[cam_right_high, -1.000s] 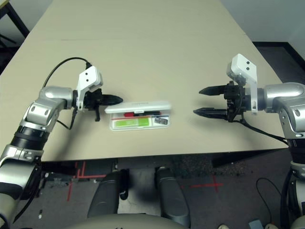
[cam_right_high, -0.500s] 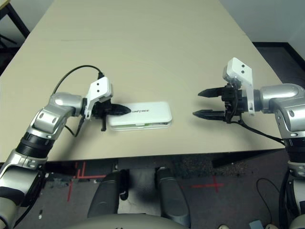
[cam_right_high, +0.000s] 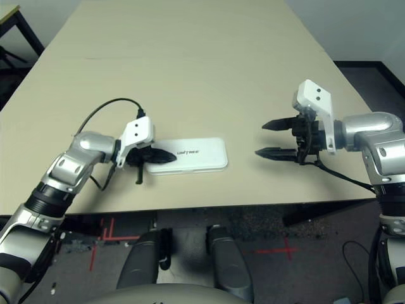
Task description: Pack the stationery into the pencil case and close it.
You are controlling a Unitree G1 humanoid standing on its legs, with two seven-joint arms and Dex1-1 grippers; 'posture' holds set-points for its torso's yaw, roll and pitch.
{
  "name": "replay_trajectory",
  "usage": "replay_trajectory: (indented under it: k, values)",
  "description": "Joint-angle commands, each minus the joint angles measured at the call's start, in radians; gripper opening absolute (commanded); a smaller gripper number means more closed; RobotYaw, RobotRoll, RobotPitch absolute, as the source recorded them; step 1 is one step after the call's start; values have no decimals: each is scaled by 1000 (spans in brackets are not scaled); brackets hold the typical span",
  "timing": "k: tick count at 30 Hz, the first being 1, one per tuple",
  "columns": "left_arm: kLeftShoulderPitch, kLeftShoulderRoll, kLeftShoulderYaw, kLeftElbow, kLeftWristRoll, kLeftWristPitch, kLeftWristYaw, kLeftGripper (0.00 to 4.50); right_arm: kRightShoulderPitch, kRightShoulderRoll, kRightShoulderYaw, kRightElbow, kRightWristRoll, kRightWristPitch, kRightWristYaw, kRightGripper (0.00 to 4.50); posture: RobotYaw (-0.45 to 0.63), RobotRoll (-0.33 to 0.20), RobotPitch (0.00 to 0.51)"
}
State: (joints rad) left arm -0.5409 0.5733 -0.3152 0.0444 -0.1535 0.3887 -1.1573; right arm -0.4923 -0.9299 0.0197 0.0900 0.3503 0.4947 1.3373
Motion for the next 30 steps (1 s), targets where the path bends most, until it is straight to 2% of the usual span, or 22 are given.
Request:
replay_trajectory:
  k: [1, 3, 6, 11, 16, 23, 30]
  values:
    - [31, -3, 4, 27, 24, 1, 43, 15, -6, 32, -1, 23, -11, -33, -35, 4500, -70, 0, 164]
    - [26, -26, 59, 28, -1, -18, 90, 15, -12, 58, -14, 39, -10, -54, -68, 4500, -70, 0, 164]
    - [34, -58, 167, 5, -63, -23, 162, 643, -22, 116, -53, 70, 2, -94, -145, 4500, -67, 0, 166]
    - [76, -92, 332, -48, -158, -7, 267, 2511, -27, 202, -122, 123, 6, -163, -271, 4500, -50, 0, 166]
    - [85, -114, 501, -17, -196, -41, 419, 4390, -56, 294, -192, 215, -19, -257, -456, 4500, -38, 0, 165]
    - [-1, -110, 726, 207, -199, -176, 667, 4455, -140, 374, -276, 421, -74, -410, -755, 4500, -26, 0, 160]
    - [-34, -64, 797, 455, -161, -363, 781, 4455, -232, 357, -337, 676, -130, -591, -980, 4500, -35, 0, 157]
